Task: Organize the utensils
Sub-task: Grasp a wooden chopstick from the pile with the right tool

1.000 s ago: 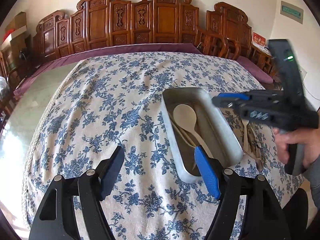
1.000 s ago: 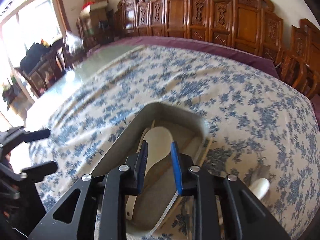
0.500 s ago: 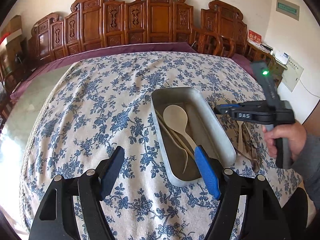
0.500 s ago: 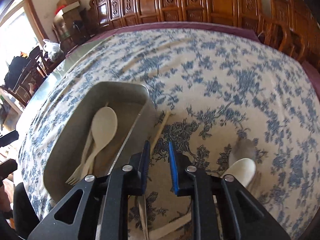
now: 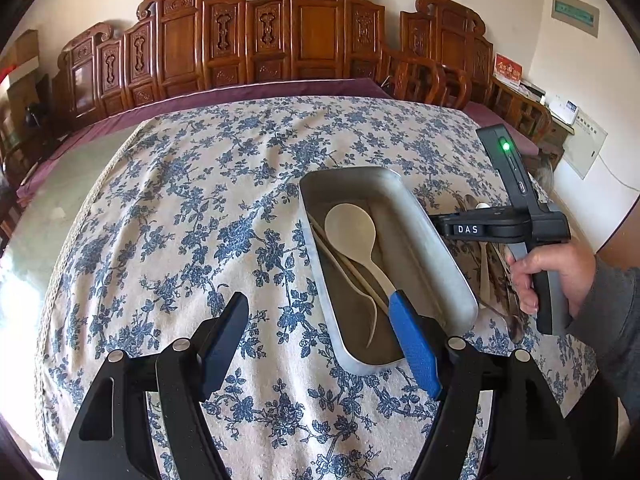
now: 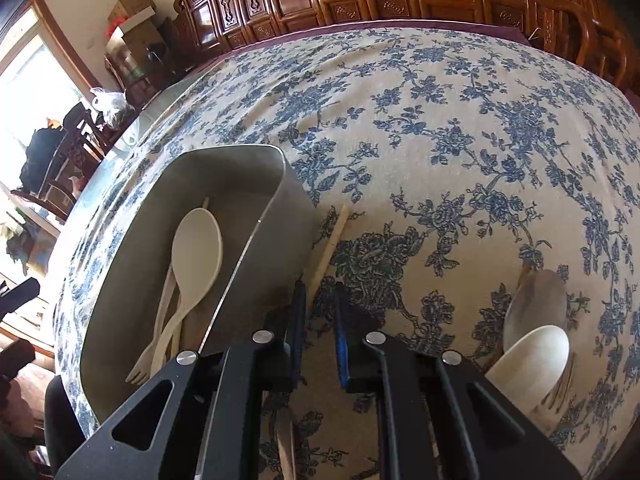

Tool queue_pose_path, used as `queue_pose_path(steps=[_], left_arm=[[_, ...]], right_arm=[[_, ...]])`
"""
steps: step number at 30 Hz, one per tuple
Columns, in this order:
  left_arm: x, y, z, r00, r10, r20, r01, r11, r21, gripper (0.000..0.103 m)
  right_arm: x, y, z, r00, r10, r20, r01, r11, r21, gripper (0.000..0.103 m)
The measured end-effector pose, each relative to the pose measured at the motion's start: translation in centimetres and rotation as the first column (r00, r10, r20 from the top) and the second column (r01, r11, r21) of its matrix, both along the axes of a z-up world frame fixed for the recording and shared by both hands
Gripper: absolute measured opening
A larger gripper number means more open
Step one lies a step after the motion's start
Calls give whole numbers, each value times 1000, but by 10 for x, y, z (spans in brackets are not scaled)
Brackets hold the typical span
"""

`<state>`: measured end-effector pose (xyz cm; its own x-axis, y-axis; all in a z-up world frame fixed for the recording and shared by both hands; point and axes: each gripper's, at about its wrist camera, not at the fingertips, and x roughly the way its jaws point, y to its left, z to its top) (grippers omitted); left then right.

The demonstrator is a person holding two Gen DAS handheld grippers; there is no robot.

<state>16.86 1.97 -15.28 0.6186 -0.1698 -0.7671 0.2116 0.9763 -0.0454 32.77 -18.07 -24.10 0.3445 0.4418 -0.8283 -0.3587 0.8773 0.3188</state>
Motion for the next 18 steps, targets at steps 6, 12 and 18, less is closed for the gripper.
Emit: queue_pose_path(steps=[6, 12, 18], left_arm=[[1, 1, -3, 1000, 4, -8, -4, 1000, 3, 70], [0, 4, -3, 1000, 8, -10, -8, 1000, 0, 70], [-2, 4, 0, 1000, 6, -5, -6, 1000, -5, 70]], right_arm=[[1, 7, 2, 1000, 15, 17, -14, 999, -51, 12], [3, 11, 4, 1000, 24, -1, -24, 990, -139, 11], [-1, 10, 4, 1000, 8, -7, -10, 980, -199, 12]])
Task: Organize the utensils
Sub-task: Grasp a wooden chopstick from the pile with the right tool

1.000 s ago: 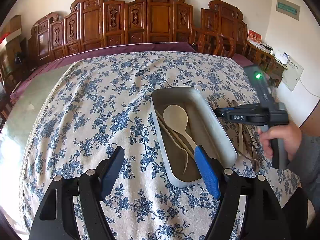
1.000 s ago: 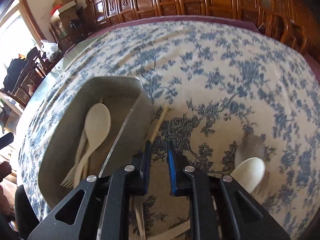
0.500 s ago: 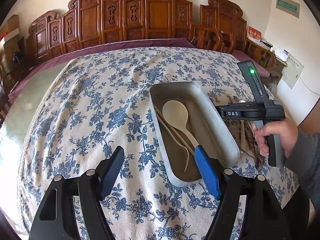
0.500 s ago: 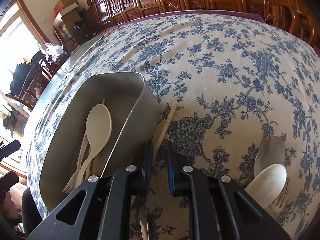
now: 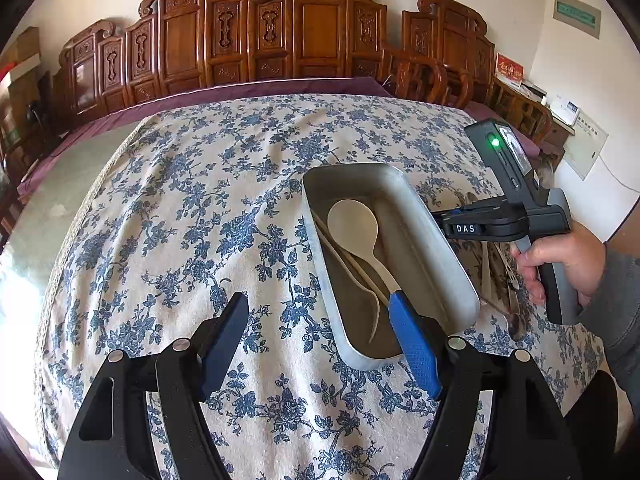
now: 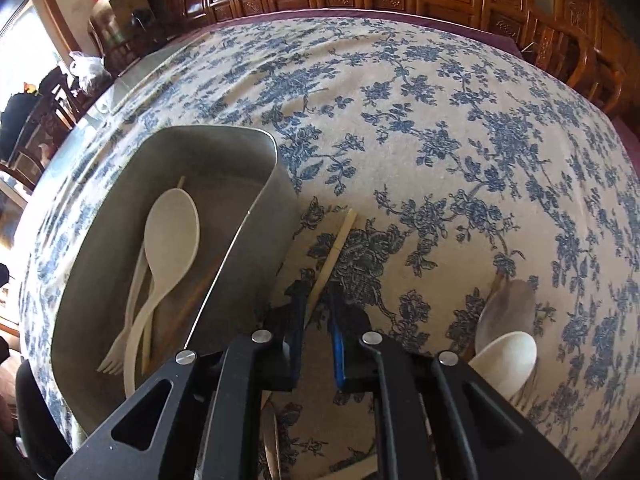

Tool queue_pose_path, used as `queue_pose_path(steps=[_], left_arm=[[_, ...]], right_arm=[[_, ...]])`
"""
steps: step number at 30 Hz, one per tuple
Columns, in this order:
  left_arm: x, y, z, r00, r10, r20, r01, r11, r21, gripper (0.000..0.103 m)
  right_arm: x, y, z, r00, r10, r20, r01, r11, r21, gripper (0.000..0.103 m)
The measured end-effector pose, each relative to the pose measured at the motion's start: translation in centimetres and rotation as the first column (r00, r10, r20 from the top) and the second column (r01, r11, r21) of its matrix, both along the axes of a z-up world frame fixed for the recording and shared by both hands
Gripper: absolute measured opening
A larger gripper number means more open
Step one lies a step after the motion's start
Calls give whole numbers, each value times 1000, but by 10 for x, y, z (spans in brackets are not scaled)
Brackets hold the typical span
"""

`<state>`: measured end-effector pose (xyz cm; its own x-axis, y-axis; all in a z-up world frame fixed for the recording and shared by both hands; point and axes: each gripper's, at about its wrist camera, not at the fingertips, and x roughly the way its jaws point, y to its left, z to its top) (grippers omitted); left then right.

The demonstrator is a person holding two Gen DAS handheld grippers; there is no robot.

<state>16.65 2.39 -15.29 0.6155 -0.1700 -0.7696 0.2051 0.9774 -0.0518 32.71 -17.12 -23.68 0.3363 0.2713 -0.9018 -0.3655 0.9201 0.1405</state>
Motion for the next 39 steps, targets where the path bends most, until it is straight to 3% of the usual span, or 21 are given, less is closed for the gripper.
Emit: queue_pose_path(steps=[9, 13, 22, 25, 28, 34, 36, 37, 39], left_arm=[[-5, -1, 3, 1000, -5, 0, 5, 1000, -11, 70], [-8, -4, 4, 1000, -13, 2, 13, 1000, -17, 71], [-12, -9, 4, 1000, -26, 3, 26, 999, -20, 71], [-13, -9, 5, 1000, -28, 3, 28, 999, -19, 71], [-14, -9, 5, 1000, -25, 1, 25, 999, -20, 71], [-16, -8, 3, 1000, -23, -4, 23, 1000, -20, 71], [-16, -8, 2, 1000, -23, -4, 23, 1000, -21, 71], [-16, -9, 3, 1000, -22, -5, 22, 1000, -20, 71], [-17, -8, 3, 1000, -21, -4, 21, 1000, -21, 71]], right_arm=[[-5, -2, 2, 999, -50, -19, 49, 998, -27, 7], [-10, -11, 4, 997, -82, 8, 83, 996, -25, 0], [-15, -23, 17, 992, -118, 39, 118, 993, 6, 1], [-23, -18, 20, 993, -108, 52, 108, 994, -7, 6], [-33, -15, 15, 995, -83, 49, 85, 996, -21, 20], [-47, -8, 2, 998, -40, 51, 44, 995, -85, 21], [-49, -3, 2, 998, -22, 59, 29, 993, -115, 15], [-48, -3, 2, 998, -21, 56, 27, 993, -113, 6], [-48, -3, 3, 998, -24, 57, 30, 994, -102, 6]])
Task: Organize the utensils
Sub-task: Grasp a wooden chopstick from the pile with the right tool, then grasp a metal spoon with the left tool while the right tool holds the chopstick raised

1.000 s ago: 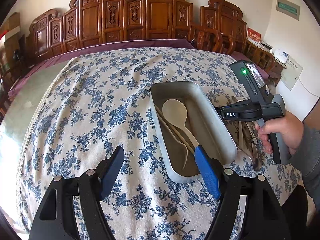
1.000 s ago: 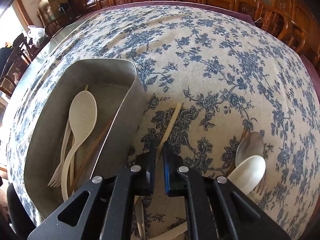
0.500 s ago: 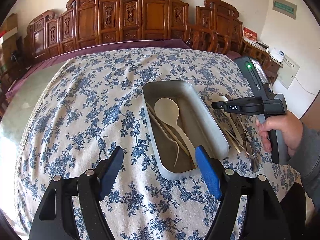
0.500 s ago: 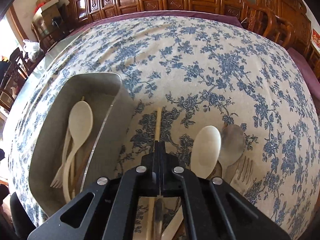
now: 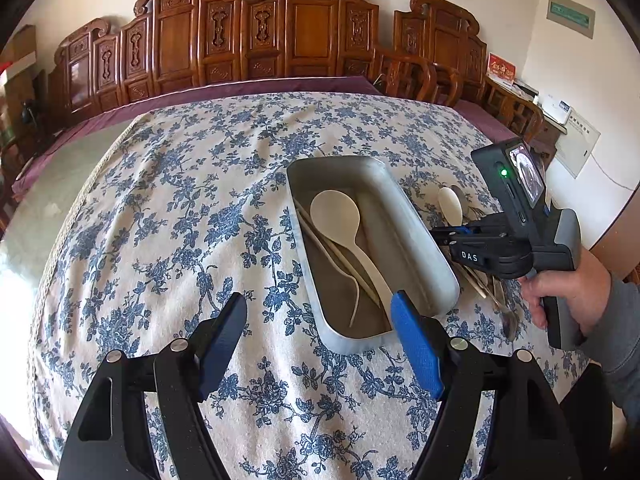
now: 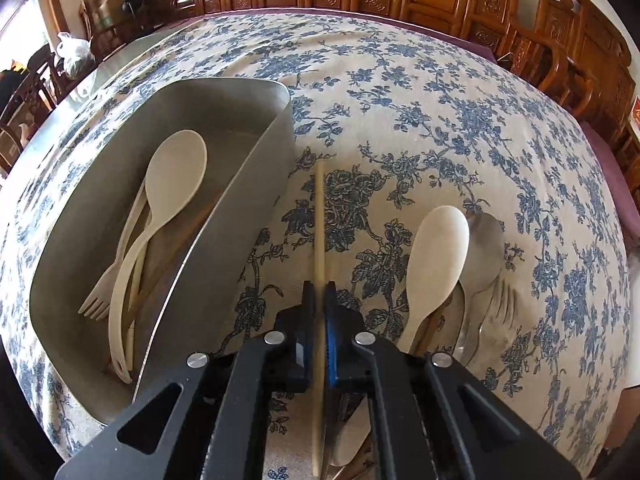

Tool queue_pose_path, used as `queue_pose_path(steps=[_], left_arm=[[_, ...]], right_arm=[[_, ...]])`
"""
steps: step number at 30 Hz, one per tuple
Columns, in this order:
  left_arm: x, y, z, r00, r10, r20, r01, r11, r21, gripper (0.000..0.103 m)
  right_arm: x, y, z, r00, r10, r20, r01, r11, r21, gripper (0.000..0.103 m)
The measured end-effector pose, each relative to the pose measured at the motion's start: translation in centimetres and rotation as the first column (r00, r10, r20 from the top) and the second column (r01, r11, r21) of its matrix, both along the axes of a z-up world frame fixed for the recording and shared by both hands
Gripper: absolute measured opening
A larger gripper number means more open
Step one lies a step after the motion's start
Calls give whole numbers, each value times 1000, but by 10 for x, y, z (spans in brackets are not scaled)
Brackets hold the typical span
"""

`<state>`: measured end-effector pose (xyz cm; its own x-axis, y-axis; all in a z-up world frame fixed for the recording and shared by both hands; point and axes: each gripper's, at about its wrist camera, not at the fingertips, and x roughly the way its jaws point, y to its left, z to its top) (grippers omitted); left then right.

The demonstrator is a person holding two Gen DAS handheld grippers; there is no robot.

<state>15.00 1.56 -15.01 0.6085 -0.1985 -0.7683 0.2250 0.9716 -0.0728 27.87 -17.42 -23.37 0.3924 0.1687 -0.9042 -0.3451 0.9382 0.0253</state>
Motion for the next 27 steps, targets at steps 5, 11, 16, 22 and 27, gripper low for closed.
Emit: queue_pose_path(steps=[5, 11, 16, 22, 27], left_arm=[[-6, -6, 3, 1000, -4, 4, 4, 1000, 1, 71], [-16, -37, 8, 999, -48, 9, 49, 999, -3, 71], [-26, -80, 5, 994, -113, 3, 113, 994, 4, 71], [-29, -123, -11, 984, -175, -31, 176, 984, 19, 71], [-25, -154, -28, 974, -213, -72, 216, 976, 36, 71]], right_arm=[[-5, -16, 32, 996, -54, 64, 47, 993, 104, 6], [-26, -48, 78, 987, -86, 134, 63, 984, 167, 6], [-60, -86, 88, 985, -103, 139, 79, 983, 168, 6], [-93, -138, 69, 982, -157, 105, 136, 974, 181, 6], [-109, -171, 52, 978, -191, 79, 174, 967, 187, 6]])
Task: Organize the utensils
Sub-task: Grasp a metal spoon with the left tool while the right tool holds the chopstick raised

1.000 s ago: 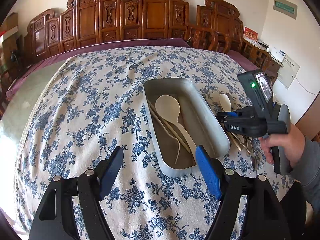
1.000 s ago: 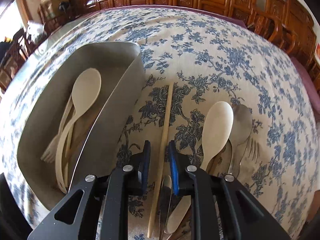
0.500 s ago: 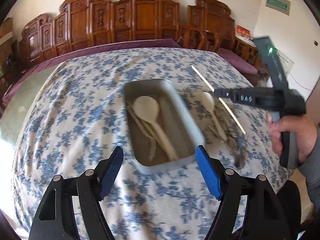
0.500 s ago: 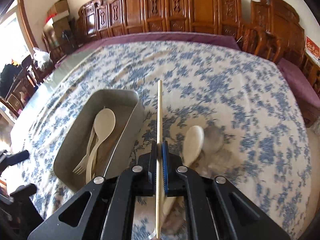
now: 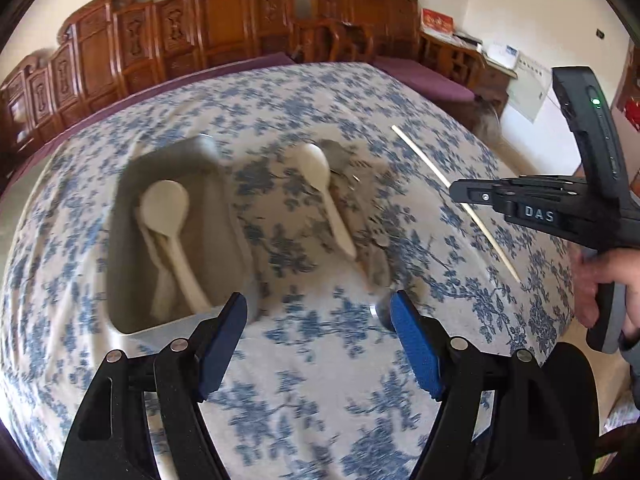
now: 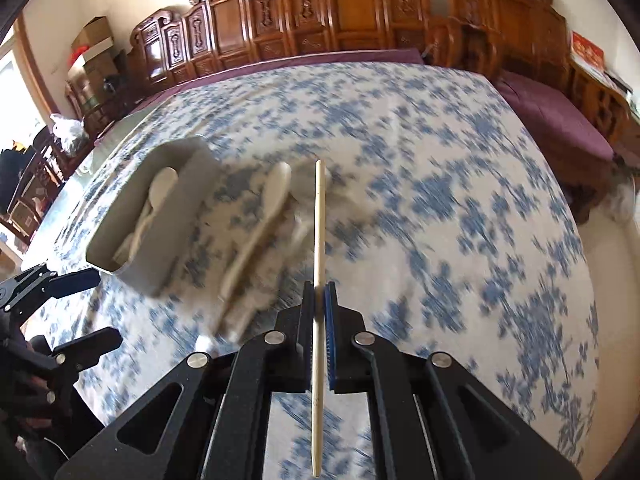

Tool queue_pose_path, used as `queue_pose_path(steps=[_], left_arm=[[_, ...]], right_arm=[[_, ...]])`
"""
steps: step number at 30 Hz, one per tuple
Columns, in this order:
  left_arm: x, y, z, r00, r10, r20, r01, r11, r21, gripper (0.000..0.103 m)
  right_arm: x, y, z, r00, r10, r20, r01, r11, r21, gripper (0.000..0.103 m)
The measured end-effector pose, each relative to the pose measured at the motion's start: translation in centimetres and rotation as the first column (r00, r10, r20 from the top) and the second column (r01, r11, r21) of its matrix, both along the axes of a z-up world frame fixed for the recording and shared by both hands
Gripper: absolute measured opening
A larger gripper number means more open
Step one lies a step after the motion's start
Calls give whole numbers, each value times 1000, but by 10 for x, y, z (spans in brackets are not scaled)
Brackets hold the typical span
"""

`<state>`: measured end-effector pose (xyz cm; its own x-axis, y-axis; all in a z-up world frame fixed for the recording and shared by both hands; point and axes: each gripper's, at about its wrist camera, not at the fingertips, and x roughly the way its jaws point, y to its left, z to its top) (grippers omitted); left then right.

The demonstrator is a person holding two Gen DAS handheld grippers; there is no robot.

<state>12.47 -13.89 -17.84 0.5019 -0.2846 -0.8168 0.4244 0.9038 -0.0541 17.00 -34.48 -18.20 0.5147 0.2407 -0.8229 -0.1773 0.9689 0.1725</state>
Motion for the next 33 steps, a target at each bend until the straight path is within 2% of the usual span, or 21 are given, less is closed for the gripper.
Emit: queue_pose_path(steps=[3, 9, 13, 16, 18, 20, 22, 23, 24, 27, 33], left_arm=[[4, -15, -14, 999, -13, -37, 14, 1000, 9, 71], [12, -39, -39, 995, -27, -98, 30, 999, 24, 60], [14, -47, -46, 993, -26, -118, 29, 999, 24, 56], [13, -50, -51, 990, -30, -136, 32, 999, 16, 50], [13, -49, -55, 986, -21, -164, 20, 1000, -5, 41], [12, -50, -55, 987, -17, -163, 16, 1000, -7, 40], [12, -51, -54, 986, -21, -167, 19, 1000, -9, 31], [11, -51, -54, 985, -24, -172, 22, 1000, -14, 21], [10, -51, -53, 984, -28, -178, 25, 1000, -18, 16], [6, -52, -46, 986, -37, -165, 33, 999, -27, 5], [1, -49, -33, 989, -46, -141, 42, 999, -30, 1]], right_arm=[[-7, -14, -7, 1000, -7, -7, 7, 1000, 7, 6], [-10, -26, -14, 1000, -1, -11, 2, 1000, 31, 6], [-10, -28, -12, 1000, 10, -3, -10, 999, 51, 6], [-10, -27, -9, 1000, 24, 5, -25, 997, 69, 6], [-11, -26, -6, 999, 32, 14, -33, 996, 80, 6], [-12, -24, -3, 999, 36, 19, -37, 995, 90, 6], [-13, -23, -2, 999, 38, 22, -40, 995, 93, 6], [-13, -22, -2, 999, 39, 22, -41, 995, 93, 6], [-14, -21, -2, 999, 40, 20, -42, 995, 93, 6], [-15, -19, -2, 999, 44, 16, -45, 995, 88, 6], [-17, -14, -3, 999, 45, 10, -45, 996, 71, 6]])
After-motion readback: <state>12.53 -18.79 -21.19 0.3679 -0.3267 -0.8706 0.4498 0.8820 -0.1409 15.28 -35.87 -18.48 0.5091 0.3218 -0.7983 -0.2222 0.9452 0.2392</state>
